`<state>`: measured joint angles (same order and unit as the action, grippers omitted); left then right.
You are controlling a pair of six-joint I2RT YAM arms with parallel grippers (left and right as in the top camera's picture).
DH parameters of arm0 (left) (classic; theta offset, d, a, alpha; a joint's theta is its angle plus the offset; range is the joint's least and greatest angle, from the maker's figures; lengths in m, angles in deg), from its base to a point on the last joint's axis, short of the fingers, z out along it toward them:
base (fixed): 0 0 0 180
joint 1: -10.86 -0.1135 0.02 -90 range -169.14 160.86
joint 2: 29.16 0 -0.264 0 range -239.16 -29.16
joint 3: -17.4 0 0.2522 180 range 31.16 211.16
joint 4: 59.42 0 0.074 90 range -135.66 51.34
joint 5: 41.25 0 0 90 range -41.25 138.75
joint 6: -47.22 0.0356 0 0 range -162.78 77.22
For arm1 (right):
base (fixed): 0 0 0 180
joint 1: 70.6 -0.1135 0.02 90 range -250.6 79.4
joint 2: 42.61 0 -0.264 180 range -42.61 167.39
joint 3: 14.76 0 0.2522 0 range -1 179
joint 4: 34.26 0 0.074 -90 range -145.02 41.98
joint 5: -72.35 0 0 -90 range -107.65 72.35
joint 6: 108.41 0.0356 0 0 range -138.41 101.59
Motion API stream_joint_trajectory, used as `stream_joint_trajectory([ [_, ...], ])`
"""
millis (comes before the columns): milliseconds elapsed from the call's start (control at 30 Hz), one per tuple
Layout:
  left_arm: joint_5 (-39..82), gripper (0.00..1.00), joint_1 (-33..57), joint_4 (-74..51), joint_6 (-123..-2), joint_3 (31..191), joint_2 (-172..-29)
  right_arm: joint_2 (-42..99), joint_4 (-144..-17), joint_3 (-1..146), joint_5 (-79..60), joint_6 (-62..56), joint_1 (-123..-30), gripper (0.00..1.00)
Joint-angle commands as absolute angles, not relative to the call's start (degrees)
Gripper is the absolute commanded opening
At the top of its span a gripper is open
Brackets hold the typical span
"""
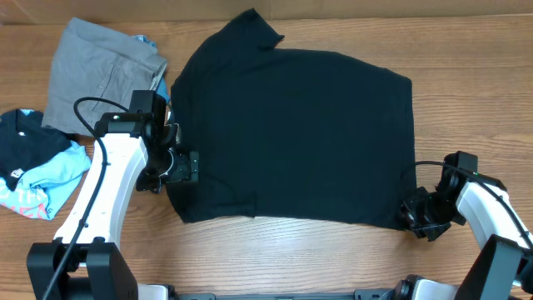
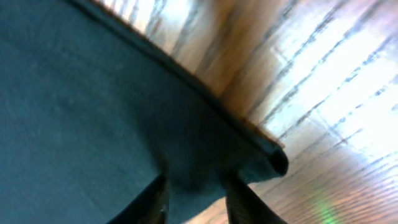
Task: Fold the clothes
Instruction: 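Move left gripper to the shirt's lower-left hem, right gripper to lower-right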
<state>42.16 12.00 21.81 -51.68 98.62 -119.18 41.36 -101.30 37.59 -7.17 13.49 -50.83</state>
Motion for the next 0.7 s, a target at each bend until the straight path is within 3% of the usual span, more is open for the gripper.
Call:
stream_joint_trajectory([
  [0, 41.65, 0.88, 11.85, 21.61, -51.77, 98.45, -118.89, 41.64, -99.64, 35.01, -7.67, 15.24, -50.97, 0.35],
  [133, 41.65, 0.88, 11.85, 21.59, -51.75, 98.45, -118.89, 41.66, -94.48, 30.14, -7.71, 19.76, -50.97, 0.34],
  [300, 41.89, 0.89, 11.83, 21.54, -50.98, 98.45, -118.89, 41.64, -95.14, 30.99, -6.29, 20.85, -50.24, 0.05],
  [667, 43.16, 0.9, 11.85, 19.64, -50.48, 98.45, -118.89, 40.11, -111.22, 45.06, -5.46, 11.3, -50.33, 0.04],
])
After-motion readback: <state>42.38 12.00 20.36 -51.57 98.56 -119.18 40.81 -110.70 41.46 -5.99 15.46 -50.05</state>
